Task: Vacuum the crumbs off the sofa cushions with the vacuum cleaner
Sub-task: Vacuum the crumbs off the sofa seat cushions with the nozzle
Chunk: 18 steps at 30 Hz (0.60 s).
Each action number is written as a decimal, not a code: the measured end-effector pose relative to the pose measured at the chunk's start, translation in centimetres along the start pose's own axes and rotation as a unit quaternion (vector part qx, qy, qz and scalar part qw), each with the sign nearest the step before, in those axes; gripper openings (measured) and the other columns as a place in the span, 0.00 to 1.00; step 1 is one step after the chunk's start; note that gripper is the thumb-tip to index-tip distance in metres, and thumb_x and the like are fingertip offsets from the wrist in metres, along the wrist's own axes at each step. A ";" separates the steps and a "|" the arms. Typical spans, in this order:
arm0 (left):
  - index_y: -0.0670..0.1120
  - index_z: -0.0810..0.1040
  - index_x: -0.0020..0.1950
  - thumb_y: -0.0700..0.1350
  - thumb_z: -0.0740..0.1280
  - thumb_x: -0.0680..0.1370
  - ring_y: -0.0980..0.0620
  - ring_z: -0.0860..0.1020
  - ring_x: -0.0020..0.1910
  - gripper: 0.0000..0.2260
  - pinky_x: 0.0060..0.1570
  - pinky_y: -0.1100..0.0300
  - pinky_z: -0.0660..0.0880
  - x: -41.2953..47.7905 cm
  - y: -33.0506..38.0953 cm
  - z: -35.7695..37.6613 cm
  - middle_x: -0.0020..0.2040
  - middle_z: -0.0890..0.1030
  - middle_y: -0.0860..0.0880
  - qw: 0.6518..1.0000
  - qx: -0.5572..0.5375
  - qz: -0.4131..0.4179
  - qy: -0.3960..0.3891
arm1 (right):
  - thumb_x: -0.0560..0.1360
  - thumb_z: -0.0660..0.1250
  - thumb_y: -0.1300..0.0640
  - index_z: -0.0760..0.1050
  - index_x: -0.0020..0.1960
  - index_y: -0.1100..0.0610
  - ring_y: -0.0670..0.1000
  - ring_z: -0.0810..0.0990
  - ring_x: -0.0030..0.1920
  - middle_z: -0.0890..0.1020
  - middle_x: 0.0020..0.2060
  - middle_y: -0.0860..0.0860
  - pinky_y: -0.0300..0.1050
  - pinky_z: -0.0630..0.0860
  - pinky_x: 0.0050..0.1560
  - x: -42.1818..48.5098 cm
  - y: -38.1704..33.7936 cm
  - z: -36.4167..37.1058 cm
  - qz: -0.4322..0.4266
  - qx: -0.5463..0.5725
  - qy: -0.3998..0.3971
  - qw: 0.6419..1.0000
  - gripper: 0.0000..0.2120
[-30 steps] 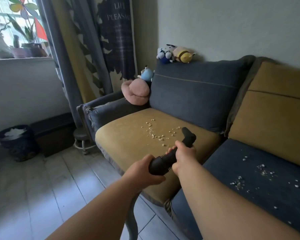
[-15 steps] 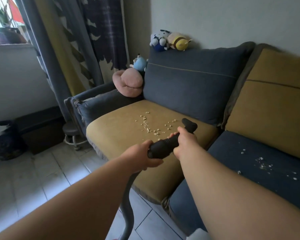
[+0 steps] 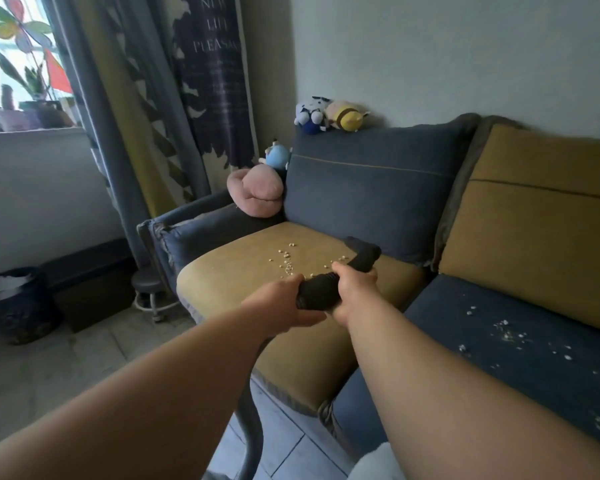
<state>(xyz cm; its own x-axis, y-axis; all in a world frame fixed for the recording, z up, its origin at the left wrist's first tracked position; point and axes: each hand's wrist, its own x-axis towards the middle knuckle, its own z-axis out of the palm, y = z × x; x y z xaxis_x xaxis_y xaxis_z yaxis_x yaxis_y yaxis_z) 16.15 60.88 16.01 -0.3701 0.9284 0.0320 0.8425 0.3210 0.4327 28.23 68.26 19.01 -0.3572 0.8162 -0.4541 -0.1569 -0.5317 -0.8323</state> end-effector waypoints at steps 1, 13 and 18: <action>0.55 0.70 0.53 0.61 0.74 0.70 0.60 0.78 0.28 0.20 0.25 0.65 0.74 0.1 -0.2 0.6 0.40 0.79 0.54 1.000 -0.004 0.004 0.001 | 0.77 0.67 0.58 0.50 0.77 0.44 0.62 0.76 0.55 0.70 0.67 0.57 0.59 0.80 0.39 0.1 0.3 -0.2 0.002 -0.003 0.009 1.000 0.36; 0.58 0.63 0.70 0.51 0.72 0.73 0.56 0.83 0.37 0.29 0.35 0.64 0.79 0.5 -4.3 5.4 0.48 0.80 0.53 0.975 -0.155 -0.030 -0.155 | 0.78 0.65 0.57 0.50 0.76 0.41 0.63 0.73 0.61 0.69 0.67 0.59 0.62 0.74 0.59 4.2 4.5 -1.3 0.053 -0.019 0.107 0.993 0.34; 0.62 0.59 0.73 0.56 0.70 0.75 0.58 0.81 0.31 0.30 0.33 0.64 0.80 0.0 -6.6 6.9 0.49 0.79 0.51 0.971 -0.152 -0.044 -0.178 | 0.78 0.63 0.59 0.51 0.76 0.42 0.63 0.72 0.63 0.68 0.68 0.58 0.61 0.73 0.60 5.4 6.7 0.0 0.071 -0.054 0.126 0.988 0.33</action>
<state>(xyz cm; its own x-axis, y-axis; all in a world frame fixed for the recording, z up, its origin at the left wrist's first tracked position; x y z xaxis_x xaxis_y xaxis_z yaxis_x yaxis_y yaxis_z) 13.31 60.02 6.90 -0.2311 0.9229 -0.3081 0.6392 0.3828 0.6670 25.28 69.09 10.99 -0.1251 0.7726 -0.6224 -0.0166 -0.6289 -0.7773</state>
